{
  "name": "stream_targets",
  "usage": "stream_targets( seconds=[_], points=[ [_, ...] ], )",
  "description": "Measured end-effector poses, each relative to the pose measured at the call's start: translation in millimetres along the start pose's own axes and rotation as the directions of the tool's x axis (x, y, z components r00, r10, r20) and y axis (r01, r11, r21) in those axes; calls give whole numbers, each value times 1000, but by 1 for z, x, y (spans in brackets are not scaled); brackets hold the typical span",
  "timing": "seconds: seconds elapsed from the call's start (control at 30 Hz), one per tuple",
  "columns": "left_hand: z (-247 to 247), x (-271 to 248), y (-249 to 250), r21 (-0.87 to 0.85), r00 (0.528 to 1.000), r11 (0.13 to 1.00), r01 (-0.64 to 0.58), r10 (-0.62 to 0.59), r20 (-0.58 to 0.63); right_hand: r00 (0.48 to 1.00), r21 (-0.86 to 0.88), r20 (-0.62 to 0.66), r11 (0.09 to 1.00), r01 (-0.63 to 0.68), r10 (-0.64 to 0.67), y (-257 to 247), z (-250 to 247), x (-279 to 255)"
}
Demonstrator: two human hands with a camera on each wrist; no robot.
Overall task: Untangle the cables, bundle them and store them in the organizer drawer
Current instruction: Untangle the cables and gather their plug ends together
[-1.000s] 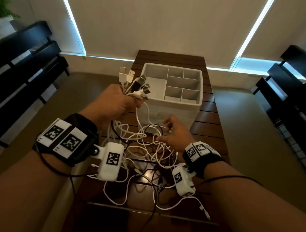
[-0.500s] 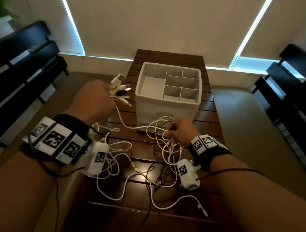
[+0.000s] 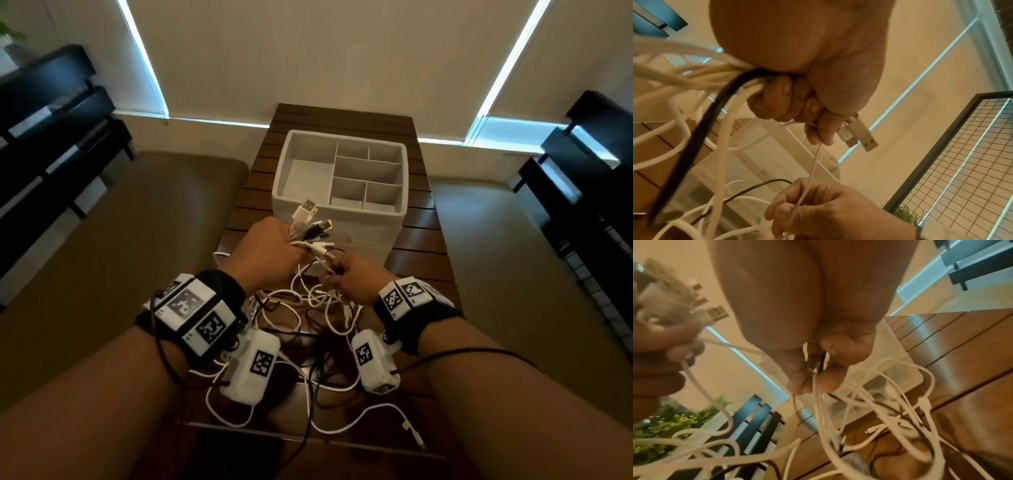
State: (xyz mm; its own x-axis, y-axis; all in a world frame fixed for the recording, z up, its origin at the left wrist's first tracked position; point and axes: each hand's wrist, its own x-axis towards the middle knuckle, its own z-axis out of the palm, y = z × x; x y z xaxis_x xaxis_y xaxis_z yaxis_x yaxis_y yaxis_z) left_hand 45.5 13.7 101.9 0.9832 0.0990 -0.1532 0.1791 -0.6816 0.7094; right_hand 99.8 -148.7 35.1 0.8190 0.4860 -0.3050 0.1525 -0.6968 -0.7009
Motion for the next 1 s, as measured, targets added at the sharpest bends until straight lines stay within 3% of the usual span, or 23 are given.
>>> stream_targets(
  seconds=[0.2,0.33,0.43,0.5,0.73,0.83,0.9,1.0],
  points=[
    [-16,-1,-11,-229,991,973,41,-68,-113,996,-68,36,995,-79,82,16,1,0],
    [-25,-2,-14,-232,995,972,28,-50,-88,994,-61,26,993,-100,102,22,0,-12],
    [-20,-3,-9,-187,1000,982,9,-10,-4,989,16,-147,1000,6,-4,8,-1,-14],
    [-14,-3,-5,-173,1000,985,-9,11,10,977,71,-191,992,109,-93,-2,3,-11],
    [-26,-2,9,-223,998,973,-53,43,-46,991,-135,-128,991,17,-34,6,7,-13],
    [-25,-6,8,-213,998,976,-51,43,-40,1000,-406,-1,914,-24,26,2,4,-14],
    [-23,-6,9,-198,998,979,-58,51,-39,998,-495,-41,867,-61,47,2,4,-12],
    [-22,-7,11,-160,997,985,-62,55,-48,995,-281,-100,959,-28,0,-3,3,-10]
  ],
)
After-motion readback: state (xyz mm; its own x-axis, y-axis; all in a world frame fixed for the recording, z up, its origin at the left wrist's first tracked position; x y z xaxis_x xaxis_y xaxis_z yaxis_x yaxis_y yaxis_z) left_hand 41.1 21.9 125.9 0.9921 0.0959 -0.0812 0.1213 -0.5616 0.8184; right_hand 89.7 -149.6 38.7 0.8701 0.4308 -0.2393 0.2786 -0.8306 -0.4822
